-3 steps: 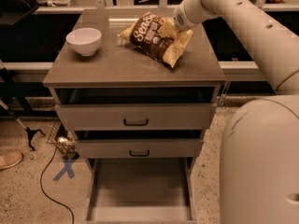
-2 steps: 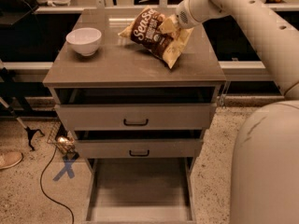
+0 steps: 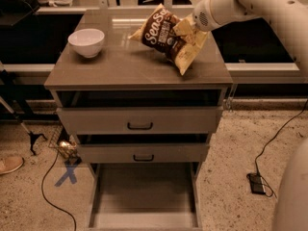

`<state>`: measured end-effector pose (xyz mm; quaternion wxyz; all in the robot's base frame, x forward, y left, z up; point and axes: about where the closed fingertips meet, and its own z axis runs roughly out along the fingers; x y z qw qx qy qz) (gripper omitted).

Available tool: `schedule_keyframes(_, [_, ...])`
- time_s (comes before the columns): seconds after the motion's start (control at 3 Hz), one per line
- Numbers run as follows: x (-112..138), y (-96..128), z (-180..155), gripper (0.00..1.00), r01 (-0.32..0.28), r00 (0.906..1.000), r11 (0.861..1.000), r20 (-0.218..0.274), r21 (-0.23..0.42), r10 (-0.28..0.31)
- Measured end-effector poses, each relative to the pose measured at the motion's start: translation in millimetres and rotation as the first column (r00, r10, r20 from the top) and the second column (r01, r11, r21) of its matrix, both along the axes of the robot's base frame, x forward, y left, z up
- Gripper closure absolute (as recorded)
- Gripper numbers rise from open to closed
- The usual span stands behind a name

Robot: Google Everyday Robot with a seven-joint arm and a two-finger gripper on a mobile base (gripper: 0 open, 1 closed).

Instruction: Place brown chip bag into bottom drawer

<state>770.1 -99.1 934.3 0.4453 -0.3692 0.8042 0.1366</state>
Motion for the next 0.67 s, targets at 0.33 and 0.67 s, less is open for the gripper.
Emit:
schedule_keyframes(0.33, [-11, 6, -1, 1.00, -0.070, 0.9975, 0.997, -0.007, 0.022, 0.070])
schedule_keyframes(0.67, [-66, 9, 4, 1.00, -0.188, 0.9813, 0.982, -0.039, 0.028, 0.189])
